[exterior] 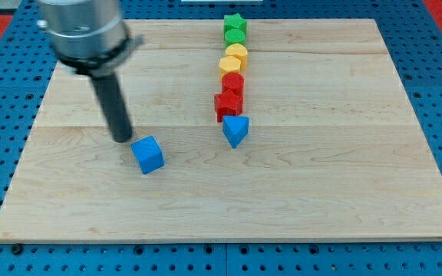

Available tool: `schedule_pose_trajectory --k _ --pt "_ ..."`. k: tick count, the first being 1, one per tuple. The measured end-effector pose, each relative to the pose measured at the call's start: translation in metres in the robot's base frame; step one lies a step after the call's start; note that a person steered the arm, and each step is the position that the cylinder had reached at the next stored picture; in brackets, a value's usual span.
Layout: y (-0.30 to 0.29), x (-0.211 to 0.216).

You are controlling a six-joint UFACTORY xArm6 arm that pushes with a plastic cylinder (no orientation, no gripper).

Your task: Move the blue cube below the blue triangle

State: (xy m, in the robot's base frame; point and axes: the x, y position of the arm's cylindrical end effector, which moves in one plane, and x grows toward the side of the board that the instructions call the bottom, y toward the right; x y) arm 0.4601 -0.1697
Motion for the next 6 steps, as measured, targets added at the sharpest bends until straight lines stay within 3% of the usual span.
schedule_pose_trajectory --k 1,2,6 --pt "-0.048 0.009" --pt "-0.033 0.033" --pt "0.156 0.039"
